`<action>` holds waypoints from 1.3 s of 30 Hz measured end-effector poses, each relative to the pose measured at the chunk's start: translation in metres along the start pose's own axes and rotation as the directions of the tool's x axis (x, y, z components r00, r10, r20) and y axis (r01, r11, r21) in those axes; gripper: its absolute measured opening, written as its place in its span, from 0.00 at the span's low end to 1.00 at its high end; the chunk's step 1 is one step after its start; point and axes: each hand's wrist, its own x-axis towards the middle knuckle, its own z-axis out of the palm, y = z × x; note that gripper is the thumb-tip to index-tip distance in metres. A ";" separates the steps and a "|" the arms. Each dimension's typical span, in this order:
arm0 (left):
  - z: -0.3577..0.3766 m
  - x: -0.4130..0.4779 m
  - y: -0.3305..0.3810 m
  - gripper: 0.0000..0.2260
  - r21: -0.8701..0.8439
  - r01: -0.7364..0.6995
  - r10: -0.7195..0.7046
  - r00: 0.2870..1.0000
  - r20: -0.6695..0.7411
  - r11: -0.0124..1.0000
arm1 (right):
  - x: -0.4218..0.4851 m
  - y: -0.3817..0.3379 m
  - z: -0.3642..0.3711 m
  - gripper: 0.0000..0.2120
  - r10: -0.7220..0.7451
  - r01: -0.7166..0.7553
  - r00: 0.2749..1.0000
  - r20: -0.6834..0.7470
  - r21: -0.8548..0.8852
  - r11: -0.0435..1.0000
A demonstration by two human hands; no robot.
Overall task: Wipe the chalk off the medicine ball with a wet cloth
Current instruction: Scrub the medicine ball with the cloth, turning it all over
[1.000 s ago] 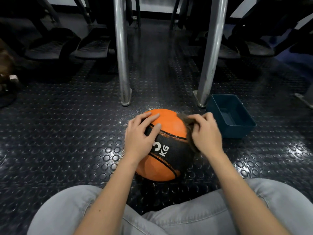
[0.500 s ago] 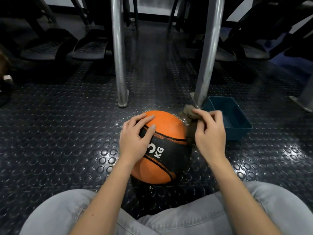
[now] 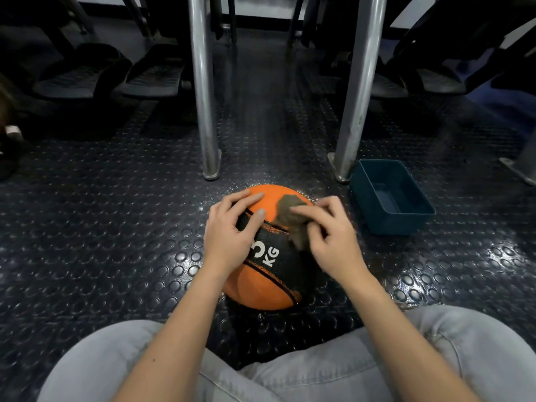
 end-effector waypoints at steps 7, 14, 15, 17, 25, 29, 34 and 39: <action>0.002 0.000 0.002 0.16 0.004 0.006 -0.006 1.000 -0.010 1.000 | 0.019 0.003 -0.030 0.18 0.171 -0.200 0.953 -0.249 -0.096 0.975; 0.004 0.001 0.005 0.16 0.029 -0.010 0.009 1.000 0.025 1.000 | 0.017 0.014 -0.009 0.17 0.109 -0.114 0.993 -0.035 -0.347 0.931; 0.004 0.000 0.005 0.16 0.030 -0.013 0.012 0.999 0.030 0.999 | 0.018 0.018 -0.015 0.17 0.177 -0.200 0.979 -0.096 -0.357 0.912; 0.002 0.000 0.003 0.16 0.015 -0.026 0.026 1.000 0.006 1.000 | 0.020 0.009 -0.024 0.18 0.179 -0.233 0.959 -0.221 -0.250 0.940; -0.003 0.006 0.002 0.16 -0.029 -0.004 0.006 0.999 0.051 1.000 | 0.016 0.021 -0.008 0.18 0.255 -0.240 0.966 0.033 -0.241 0.941; -0.004 0.006 -0.001 0.15 -0.047 -0.001 0.003 0.999 0.036 0.999 | 0.020 0.008 -0.025 0.19 0.250 -0.271 0.956 -0.152 -0.137 0.953; -0.008 0.006 -0.004 0.15 -0.064 0.013 -0.011 0.999 0.036 0.998 | 0.010 -0.007 0.001 0.18 0.064 -0.063 0.998 0.013 -0.084 0.995; -0.005 0.008 -0.003 0.15 -0.057 0.024 -0.023 0.999 0.028 0.998 | 0.019 0.015 -0.025 0.19 0.317 -0.342 0.928 -0.198 -0.112 0.933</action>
